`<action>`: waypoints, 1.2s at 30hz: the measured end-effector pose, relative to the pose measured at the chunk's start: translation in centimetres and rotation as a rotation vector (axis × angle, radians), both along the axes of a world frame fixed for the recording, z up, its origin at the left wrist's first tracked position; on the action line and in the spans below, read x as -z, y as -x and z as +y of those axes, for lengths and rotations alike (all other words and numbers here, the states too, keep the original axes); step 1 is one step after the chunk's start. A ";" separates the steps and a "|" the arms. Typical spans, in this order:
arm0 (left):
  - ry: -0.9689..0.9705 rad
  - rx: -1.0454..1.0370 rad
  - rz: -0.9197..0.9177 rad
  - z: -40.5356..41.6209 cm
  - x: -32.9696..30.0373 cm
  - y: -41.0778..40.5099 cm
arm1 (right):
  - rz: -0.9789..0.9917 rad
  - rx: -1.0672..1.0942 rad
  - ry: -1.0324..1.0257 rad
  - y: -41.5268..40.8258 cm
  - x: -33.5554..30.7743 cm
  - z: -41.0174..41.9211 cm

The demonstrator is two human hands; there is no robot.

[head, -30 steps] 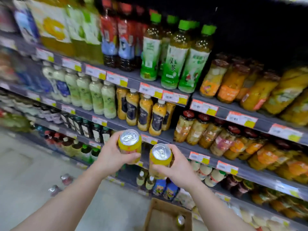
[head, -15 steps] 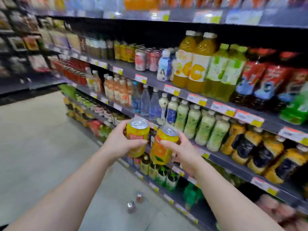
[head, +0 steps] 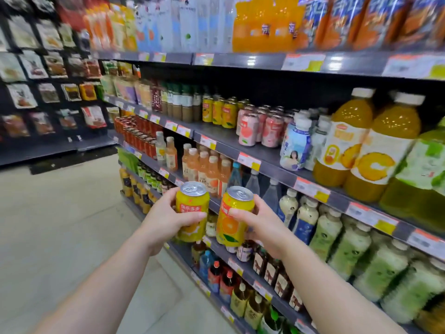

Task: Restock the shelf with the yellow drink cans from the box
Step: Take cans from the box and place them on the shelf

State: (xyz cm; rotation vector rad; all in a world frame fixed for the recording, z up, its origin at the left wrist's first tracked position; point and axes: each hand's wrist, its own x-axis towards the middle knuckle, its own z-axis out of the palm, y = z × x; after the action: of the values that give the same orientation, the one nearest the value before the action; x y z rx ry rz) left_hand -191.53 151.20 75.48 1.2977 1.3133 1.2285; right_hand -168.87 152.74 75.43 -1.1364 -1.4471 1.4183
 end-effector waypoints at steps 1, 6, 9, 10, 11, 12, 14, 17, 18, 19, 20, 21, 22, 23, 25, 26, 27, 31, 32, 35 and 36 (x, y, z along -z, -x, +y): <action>-0.009 -0.001 0.003 1.3 -0.6 0.4 | 0.004 -0.007 -0.006 0.4 -0.5 1.5; -0.057 -0.025 -0.064 8.3 -2.4 1.8 | -0.001 -0.005 -0.058 1.7 -3.1 8.1; -0.080 -0.009 -0.056 12.1 -3.1 2.3 | -0.002 0.013 -0.083 2.0 -4.1 11.2; -0.089 0.000 -0.057 13.5 -3.2 2.6 | -0.007 0.025 -0.090 2.2 -4.3 12.2; -0.099 0.004 -0.057 15.0 -3.2 2.8 | -0.012 0.041 -0.095 2.4 -4.5 13.3; -0.110 0.009 -0.059 16.5 -3.1 3.1 | -0.019 0.057 -0.099 2.7 -4.6 14.4; -0.130 0.025 -0.087 19.7 -2.9 3.7 | -0.027 0.094 -0.113 3.5 -4.7 16.8; -0.129 0.070 -0.105 25.2 -2.9 5.1 | -0.027 0.141 -0.137 5.4 -5.0 20.5; -0.131 0.092 -0.092 27.2 -3.0 5.8 | -0.031 0.160 -0.146 6.3 -5.3 21.8; -0.137 0.114 -0.075 29.3 -3.3 6.5 | -0.033 0.186 -0.156 7.2 -5.6 23.2; -0.141 0.137 -0.061 31.4 -3.7 7.2 | -0.033 0.220 -0.165 8.1 -5.9 24.6; -0.138 0.159 -0.059 33.6 -4.2 7.9 | -0.027 0.257 -0.177 9.1 -6.3 26.1; -0.139 0.186 -0.059 35.6 -4.8 8.7 | -0.021 0.297 -0.188 10.0 -6.7 27.7; -0.147 0.217 -0.051 37.5 -5.4 9.5 | -0.021 0.336 -0.197 11.0 -7.2 29.3; -0.167 0.275 -0.030 41.1 -6.4 10.9 | -0.033 0.419 -0.219 12.7 -8.0 32.3; -0.171 0.301 -0.033 42.8 -6.9 11.5 | -0.040 0.467 -0.229 13.3 -8.4 33.9; -0.170 0.320 -0.039 44.4 -7.3 12.1 | -0.042 0.514 -0.233 13.8 -8.7 35.4; -0.165 0.373 -0.053 49.5 -7.7 13.5 | -0.033 0.687 -0.242 15.0 -8.6 40.8; -0.167 0.375 -0.065 50.4 -7.6 13.7 | -0.045 0.725 -0.253 15.1 -8.3 41.9; -0.163 0.400 -0.080 52.4 -7.2 14.2 | -0.077 0.811 -0.240 15.1 -7.2 44.5; -0.160 0.408 -0.075 52.9 -7.1 14.4 | -0.090 0.833 -0.223 15.1 -6.8 45.0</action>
State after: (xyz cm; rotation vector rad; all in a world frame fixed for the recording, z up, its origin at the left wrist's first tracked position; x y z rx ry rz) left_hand -205.89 204.12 82.63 1.5268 0.8538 1.0947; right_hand -183.97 197.70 82.22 -1.4293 -0.9589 0.6146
